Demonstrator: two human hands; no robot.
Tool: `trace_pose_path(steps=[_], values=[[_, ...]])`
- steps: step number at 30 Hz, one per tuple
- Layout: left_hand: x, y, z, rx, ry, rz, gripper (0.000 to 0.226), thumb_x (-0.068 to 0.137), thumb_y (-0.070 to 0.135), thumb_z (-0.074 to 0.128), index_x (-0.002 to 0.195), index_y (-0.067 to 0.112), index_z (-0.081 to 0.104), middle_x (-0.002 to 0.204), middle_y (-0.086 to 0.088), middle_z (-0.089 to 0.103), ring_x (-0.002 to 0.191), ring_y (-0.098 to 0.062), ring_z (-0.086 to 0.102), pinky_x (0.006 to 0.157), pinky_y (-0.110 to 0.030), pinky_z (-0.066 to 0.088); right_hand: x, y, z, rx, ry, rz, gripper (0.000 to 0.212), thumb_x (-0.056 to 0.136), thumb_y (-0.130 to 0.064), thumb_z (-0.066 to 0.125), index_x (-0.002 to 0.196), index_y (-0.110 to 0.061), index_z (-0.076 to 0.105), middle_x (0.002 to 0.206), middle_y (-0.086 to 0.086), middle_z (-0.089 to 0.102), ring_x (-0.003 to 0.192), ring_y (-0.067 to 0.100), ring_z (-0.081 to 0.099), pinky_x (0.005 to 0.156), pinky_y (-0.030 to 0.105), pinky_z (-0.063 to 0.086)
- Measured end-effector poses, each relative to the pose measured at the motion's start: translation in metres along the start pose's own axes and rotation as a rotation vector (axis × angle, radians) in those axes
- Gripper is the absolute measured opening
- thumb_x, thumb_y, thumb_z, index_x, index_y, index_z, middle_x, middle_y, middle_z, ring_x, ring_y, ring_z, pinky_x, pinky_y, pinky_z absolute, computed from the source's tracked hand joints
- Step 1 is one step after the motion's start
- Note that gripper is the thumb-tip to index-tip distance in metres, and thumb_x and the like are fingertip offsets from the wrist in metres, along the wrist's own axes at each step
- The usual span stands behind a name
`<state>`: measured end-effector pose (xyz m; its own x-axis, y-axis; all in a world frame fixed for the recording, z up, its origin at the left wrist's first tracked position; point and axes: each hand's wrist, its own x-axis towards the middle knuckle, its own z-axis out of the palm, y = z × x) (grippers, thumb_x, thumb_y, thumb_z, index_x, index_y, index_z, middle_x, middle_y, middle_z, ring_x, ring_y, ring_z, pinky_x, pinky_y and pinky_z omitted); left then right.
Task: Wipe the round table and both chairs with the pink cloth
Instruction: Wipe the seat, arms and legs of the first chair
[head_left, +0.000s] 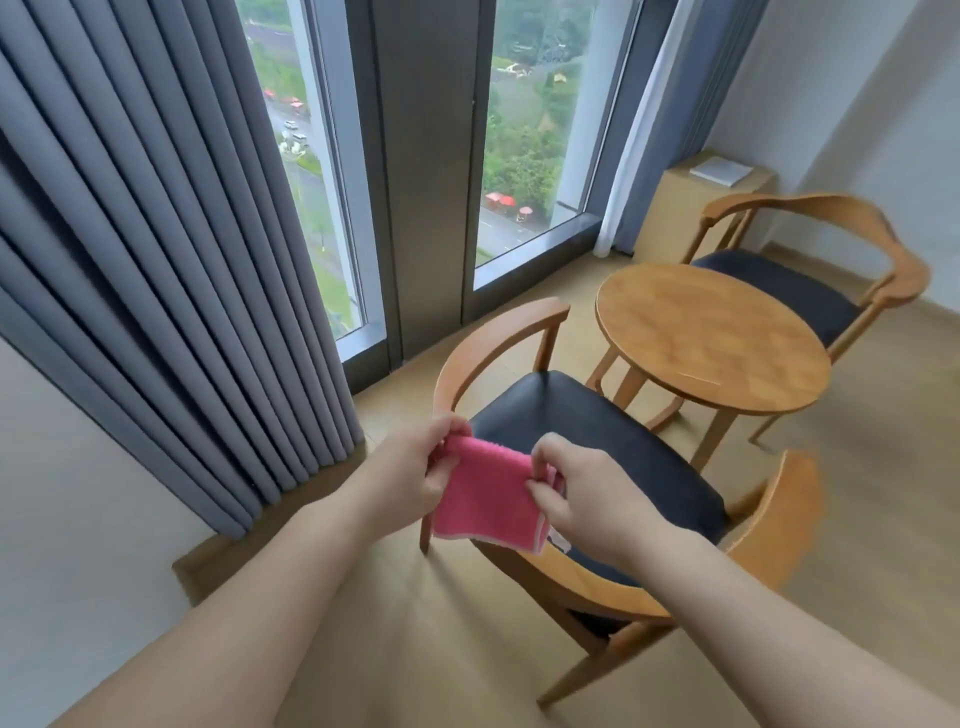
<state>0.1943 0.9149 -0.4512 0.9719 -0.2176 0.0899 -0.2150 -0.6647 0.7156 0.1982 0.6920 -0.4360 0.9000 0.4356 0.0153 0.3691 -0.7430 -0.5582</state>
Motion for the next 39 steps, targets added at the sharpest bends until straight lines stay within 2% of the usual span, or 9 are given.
trace_pose_path(steps=[4,8,16,19,24,28,32,35,39], values=[[0.001,-0.047,0.035,-0.08,0.051,0.068,0.031,0.093,0.012,0.054,0.111,0.035,0.043,0.091,0.002,0.061,0.078,-0.011,0.059,0.062,-0.019,0.052,0.0,0.014,0.045,-0.054,0.08,0.005,0.014,0.094,-0.028,0.056,0.089,-0.034,0.045,0.074,-0.014,0.059,0.063,0.004,0.062,0.05,0.017,0.05],[-0.012,-0.091,0.064,-0.195,0.156,0.196,0.029,0.094,0.007,0.05,0.111,0.029,0.041,0.085,0.001,0.062,0.067,-0.011,0.054,0.054,-0.02,0.044,-0.004,0.024,0.092,-0.106,0.178,-0.054,0.009,0.092,-0.025,0.054,0.092,-0.031,0.048,0.076,-0.01,0.059,0.064,0.005,0.063,0.05,0.019,0.055],[-0.016,-0.146,0.124,-0.277,0.341,0.406,0.033,0.093,0.01,0.056,0.116,0.024,0.037,0.102,0.004,0.056,0.078,-0.021,0.064,0.065,-0.034,0.06,-0.018,0.048,0.167,-0.447,0.438,-0.185,0.012,0.085,-0.016,0.05,0.093,-0.024,0.05,0.058,-0.011,0.046,0.044,0.006,0.045,0.039,0.012,0.027],[-0.022,-0.163,0.147,-0.334,0.49,0.496,0.035,0.088,0.011,0.064,0.11,0.02,0.038,0.094,0.003,0.057,0.07,-0.019,0.065,0.061,-0.028,0.059,-0.029,0.061,0.19,-0.688,0.608,-0.22,0.009,0.084,-0.017,0.051,0.091,-0.02,0.049,0.06,-0.011,0.04,0.051,0.011,0.041,0.045,0.024,0.025],[-0.026,-0.187,0.193,-0.442,0.684,0.496,0.029,0.083,0.012,0.072,0.099,0.014,0.048,0.081,0.0,0.063,0.066,-0.016,0.066,0.065,-0.038,0.059,-0.037,0.082,0.226,-0.931,0.76,-0.346,0.01,0.078,-0.009,0.06,0.085,-0.009,0.054,0.068,0.007,0.053,0.057,0.023,0.041,0.053,0.03,0.031],[-0.024,-0.186,0.214,-0.427,0.753,0.436,0.026,0.079,0.013,0.077,0.088,0.014,0.053,0.074,0.001,0.064,0.066,-0.014,0.064,0.068,-0.039,0.057,-0.042,0.1,0.234,-1.073,0.725,-0.373,0.018,0.082,-0.016,0.066,0.097,-0.006,0.061,0.082,0.015,0.059,0.066,0.026,0.052,0.057,0.036,0.045],[-0.016,-0.185,0.212,-0.383,0.771,0.447,0.022,0.078,0.018,0.078,0.083,0.016,0.057,0.073,0.001,0.065,0.066,-0.014,0.063,0.068,-0.037,0.055,-0.041,0.112,0.231,-1.298,0.666,-0.507,0.064,0.067,-0.033,0.08,0.117,-0.006,0.051,0.122,0.02,0.046,0.103,0.034,0.048,0.082,0.044,0.046],[-0.011,-0.185,0.209,-0.408,0.76,0.473,0.02,0.078,0.018,0.078,0.082,0.014,0.059,0.076,0.0,0.066,0.07,-0.013,0.065,0.069,-0.036,0.057,-0.036,0.112,0.232,-1.422,0.492,-0.64,0.057,0.074,-0.024,0.073,0.124,-0.003,0.058,0.129,0.02,0.053,0.115,0.037,0.053,0.097,0.045,0.047],[-0.006,-0.186,0.2,-0.443,0.71,0.515,0.018,0.078,0.012,0.077,0.083,0.01,0.06,0.075,-0.001,0.067,0.069,-0.012,0.066,0.068,-0.03,0.057,-0.031,0.109,0.232,-1.488,0.391,-0.627,0.041,0.085,-0.011,0.054,0.124,0.0,0.061,0.129,0.021,0.059,0.121,0.037,0.055,0.105,0.047,0.04]])
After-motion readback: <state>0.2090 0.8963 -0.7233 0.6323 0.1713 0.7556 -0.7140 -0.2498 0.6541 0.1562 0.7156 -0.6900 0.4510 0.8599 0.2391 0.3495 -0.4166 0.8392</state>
